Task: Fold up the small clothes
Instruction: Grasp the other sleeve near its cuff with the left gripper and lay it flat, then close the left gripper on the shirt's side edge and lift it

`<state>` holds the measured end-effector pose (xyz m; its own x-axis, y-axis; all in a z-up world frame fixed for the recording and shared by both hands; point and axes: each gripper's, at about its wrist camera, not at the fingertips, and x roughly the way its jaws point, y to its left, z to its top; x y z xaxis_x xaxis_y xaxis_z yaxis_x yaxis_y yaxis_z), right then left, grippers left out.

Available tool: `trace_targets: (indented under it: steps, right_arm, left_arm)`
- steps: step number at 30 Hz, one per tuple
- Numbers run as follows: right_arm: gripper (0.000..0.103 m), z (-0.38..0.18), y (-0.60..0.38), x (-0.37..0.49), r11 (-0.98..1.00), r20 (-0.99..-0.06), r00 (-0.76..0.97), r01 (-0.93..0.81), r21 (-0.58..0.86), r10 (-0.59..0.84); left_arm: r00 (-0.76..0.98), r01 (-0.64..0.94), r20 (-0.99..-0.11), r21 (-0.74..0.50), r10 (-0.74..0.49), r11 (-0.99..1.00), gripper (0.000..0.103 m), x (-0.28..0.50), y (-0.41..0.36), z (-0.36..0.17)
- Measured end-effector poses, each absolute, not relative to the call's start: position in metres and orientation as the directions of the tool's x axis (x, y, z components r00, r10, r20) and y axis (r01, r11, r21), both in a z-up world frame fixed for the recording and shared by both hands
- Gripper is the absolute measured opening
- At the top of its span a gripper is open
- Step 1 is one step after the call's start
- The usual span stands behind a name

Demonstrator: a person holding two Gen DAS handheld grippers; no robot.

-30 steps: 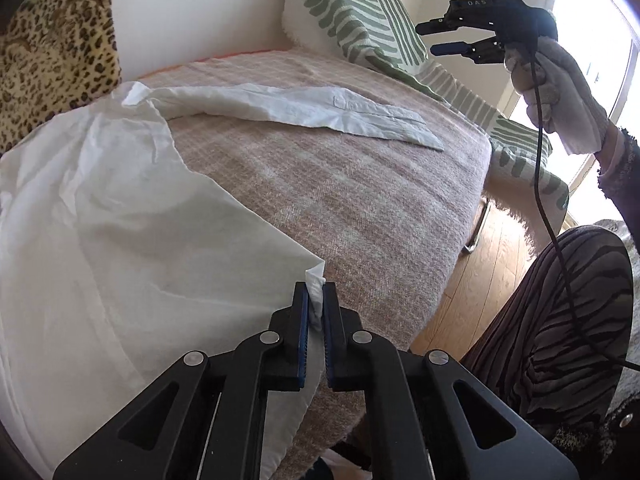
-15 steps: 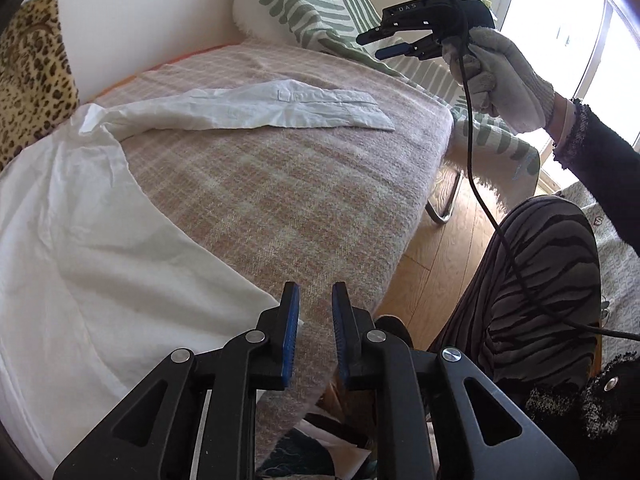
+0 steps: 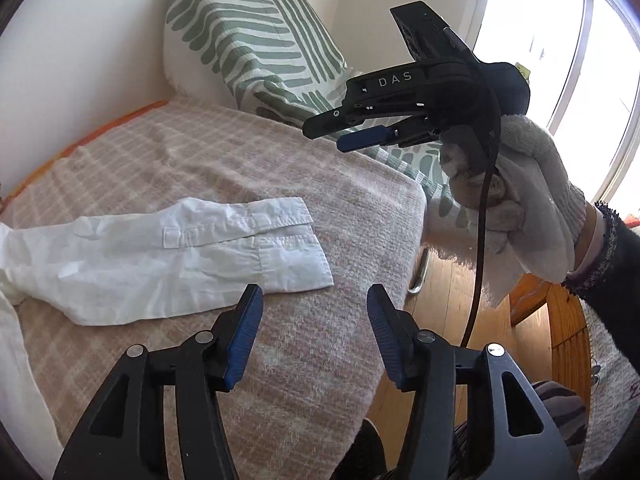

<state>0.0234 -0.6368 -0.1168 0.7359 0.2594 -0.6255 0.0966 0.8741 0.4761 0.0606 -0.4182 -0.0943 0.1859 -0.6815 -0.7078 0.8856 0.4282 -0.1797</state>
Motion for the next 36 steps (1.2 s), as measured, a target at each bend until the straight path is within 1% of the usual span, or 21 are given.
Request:
trace_targets:
  steps: [7,9,12,16,18,19,20,21,22,23,25,36]
  right_arm:
    - [0.058,-0.122,-0.663,0.013,0.848,-0.61,0.745,0.118,0.516,0.268]
    - [0.058,-0.122,-0.669,0.01,0.844,-0.605,0.751,0.124,0.521,0.263]
    - [0.058,-0.123,-0.679,0.009,0.836,-0.598,0.757,0.131,0.532,0.262]
    - [0.058,-0.126,-0.684,0.008,0.831,-0.593,0.762,0.135,0.54,0.261]
    - [0.058,-0.127,-0.686,0.008,0.823,-0.587,0.765,0.137,0.551,0.266]
    - [0.058,-0.128,-0.687,0.008,0.82,-0.584,0.766,0.137,0.556,0.268]
    - [0.058,-0.128,-0.688,0.008,0.817,-0.583,0.766,0.138,0.56,0.27]
    - [0.058,-0.128,-0.688,0.008,0.816,-0.582,0.767,0.139,0.561,0.27]
    - [0.058,-0.128,-0.688,0.008,0.816,-0.583,0.767,0.139,0.561,0.269]
    - [0.058,-0.127,-0.688,0.008,0.818,-0.583,0.767,0.139,0.558,0.267]
    - [0.058,-0.125,-0.687,0.008,0.823,-0.583,0.769,0.136,0.551,0.264]
    - [0.058,-0.129,-0.653,0.033,0.829,-0.597,0.725,0.064,0.555,0.344]
  left_arm:
    - [0.205,0.861,-0.758,-0.16,-0.619,0.482,0.055,0.089,-0.495,-0.118]
    - [0.224,0.838,-0.784,-0.148,-0.578,0.525,0.055,0.097,-0.505,-0.13]
    - [0.268,0.807,-0.819,-0.097,-0.507,0.582,0.055,0.106,-0.516,-0.148]
    - [0.302,0.811,-0.817,-0.052,-0.492,0.583,0.057,0.104,-0.521,-0.154]
    - [0.306,0.813,-0.805,-0.056,-0.508,0.579,0.057,0.105,-0.522,-0.155]
    - [0.308,0.814,-0.796,-0.063,-0.521,0.578,0.051,0.107,-0.52,-0.156]
    - [0.322,0.811,-0.79,-0.055,-0.522,0.583,0.036,0.109,-0.517,-0.156]
    - [0.329,0.807,-0.785,-0.056,-0.525,0.589,0.025,0.112,-0.515,-0.156]
    - [0.313,0.806,-0.781,-0.083,-0.541,0.586,0.02,0.116,-0.51,-0.156]
    - [0.291,0.795,-0.778,-0.127,-0.557,0.592,0.005,0.122,-0.504,-0.155]
    - [0.263,0.765,-0.77,-0.201,-0.582,0.611,0.004,0.13,-0.49,-0.153]
    - [0.278,0.727,-0.668,-0.323,-0.69,0.606,0.002,0.121,-0.411,-0.126]
